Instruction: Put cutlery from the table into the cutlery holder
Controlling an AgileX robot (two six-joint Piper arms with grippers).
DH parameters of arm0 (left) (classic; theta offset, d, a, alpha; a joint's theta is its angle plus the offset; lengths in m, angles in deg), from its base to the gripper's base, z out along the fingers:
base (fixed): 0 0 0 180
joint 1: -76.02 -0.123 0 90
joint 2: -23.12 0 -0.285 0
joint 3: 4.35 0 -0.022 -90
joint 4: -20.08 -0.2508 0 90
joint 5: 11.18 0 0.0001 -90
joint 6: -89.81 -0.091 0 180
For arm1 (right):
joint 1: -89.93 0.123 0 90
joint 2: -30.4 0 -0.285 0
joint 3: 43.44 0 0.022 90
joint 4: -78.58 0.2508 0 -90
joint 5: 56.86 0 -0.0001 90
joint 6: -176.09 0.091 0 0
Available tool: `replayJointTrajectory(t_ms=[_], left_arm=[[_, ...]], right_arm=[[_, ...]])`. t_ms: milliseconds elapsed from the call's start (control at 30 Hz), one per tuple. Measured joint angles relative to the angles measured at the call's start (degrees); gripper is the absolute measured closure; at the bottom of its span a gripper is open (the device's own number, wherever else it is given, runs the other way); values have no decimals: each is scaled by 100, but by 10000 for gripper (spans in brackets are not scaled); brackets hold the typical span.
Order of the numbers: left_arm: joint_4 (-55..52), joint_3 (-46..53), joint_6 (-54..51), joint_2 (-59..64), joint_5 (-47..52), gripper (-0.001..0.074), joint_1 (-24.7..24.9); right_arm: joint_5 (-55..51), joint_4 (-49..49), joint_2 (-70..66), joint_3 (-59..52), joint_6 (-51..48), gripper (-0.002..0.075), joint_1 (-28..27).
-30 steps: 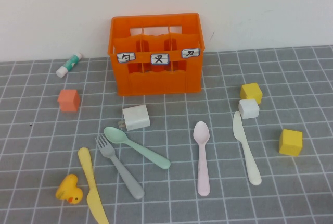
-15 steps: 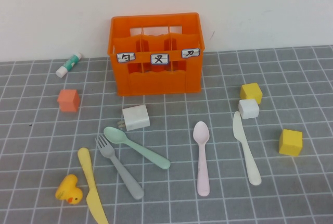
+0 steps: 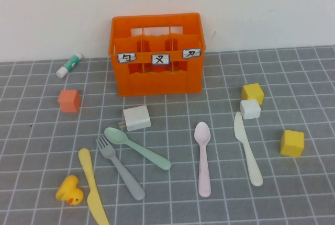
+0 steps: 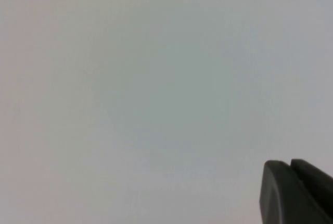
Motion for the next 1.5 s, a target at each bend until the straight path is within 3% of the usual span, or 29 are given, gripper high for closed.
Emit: replayJointTrajectory(t_ms=[333, 633, 733, 933, 1167, 1333, 1500], left_arm=[[631, -14, 175, 259, 1367, 738, 0], [2886, -340, -1592, 1767, 3557, 738, 0], [3366, -389, -1851, 2527, 3955, 738, 0], [4019, -439, -2173, 3908, 3705, 738, 0], [4496, -791, -2756, 5644, 3583, 738, 0], [4241, -1416, -2816, 6605, 3615, 738, 143], [3130, -2009, -1944, 7341, 3496, 738, 896]], right_arm=[[208, 151, 0, 0, 346, 729, 0], [-2831, -31, 0, 1480, 636, 729, 0], [-3783, -43, 0, 1770, 331, 729, 0], [-4982, 1216, -311, 1818, -1330, 729, 0], [-5111, 2854, -1558, 1818, -3301, 729, 0], [-5071, 3150, -2294, 1818, -3626, 729, 0], [-4962, 3336, -2474, 1818, -3705, 729, 0]])
